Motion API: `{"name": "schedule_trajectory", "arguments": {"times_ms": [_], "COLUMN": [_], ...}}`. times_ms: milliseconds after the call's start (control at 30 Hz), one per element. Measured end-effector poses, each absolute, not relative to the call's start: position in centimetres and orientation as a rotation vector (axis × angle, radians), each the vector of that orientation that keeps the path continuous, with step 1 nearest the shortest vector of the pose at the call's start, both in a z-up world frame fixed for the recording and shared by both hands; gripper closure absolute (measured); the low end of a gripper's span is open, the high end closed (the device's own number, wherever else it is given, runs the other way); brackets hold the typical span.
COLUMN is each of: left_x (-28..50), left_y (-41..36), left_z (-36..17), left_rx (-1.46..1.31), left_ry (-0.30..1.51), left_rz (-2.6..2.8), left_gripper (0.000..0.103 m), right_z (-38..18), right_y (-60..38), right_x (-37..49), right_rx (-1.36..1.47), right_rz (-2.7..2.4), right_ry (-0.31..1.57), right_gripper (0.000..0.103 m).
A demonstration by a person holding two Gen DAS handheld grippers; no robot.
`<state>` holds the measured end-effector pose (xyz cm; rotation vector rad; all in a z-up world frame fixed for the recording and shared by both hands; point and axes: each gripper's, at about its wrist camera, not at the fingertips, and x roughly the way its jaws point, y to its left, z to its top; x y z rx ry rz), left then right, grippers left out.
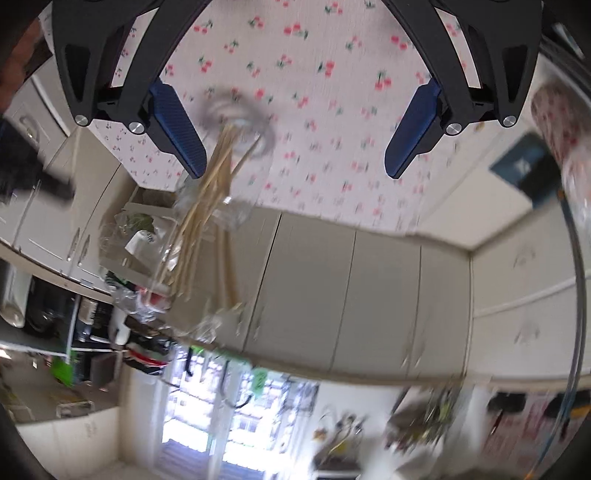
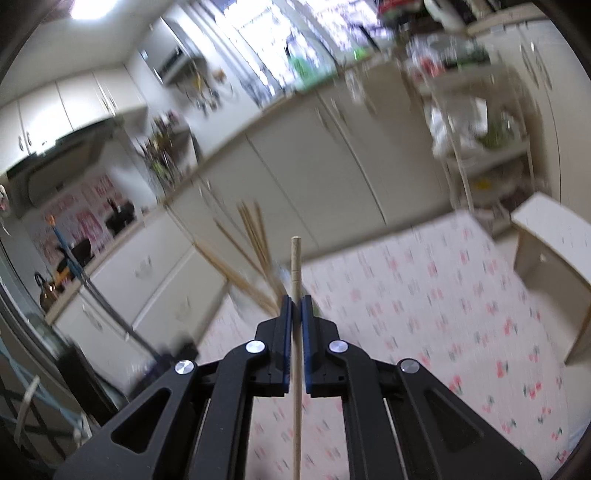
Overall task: Organize utensils
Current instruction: 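Open the left tool above the jar to drop its stick, then lower the right tool's stick into the jar and open it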
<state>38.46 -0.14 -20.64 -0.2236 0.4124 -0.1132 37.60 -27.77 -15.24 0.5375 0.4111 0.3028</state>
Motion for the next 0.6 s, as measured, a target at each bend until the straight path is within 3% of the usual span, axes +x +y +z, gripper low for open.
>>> {"name": "schedule_trajectory", "arguments": {"times_ms": [600], "left_x": [40.8], "left_y": [1.3], "left_z": [-23.4], "left_rx": [-0.398], "left_ry": [0.547], "left_rz": [-0.152], "left_gripper": [0.008], "right_z": [-7.0], "right_y": [-22.1], "right_x": [44.2], "right_rx": [0.431], "right_rz": [0.187], "right_ry": [0.028], "right_gripper": [0.097]}}
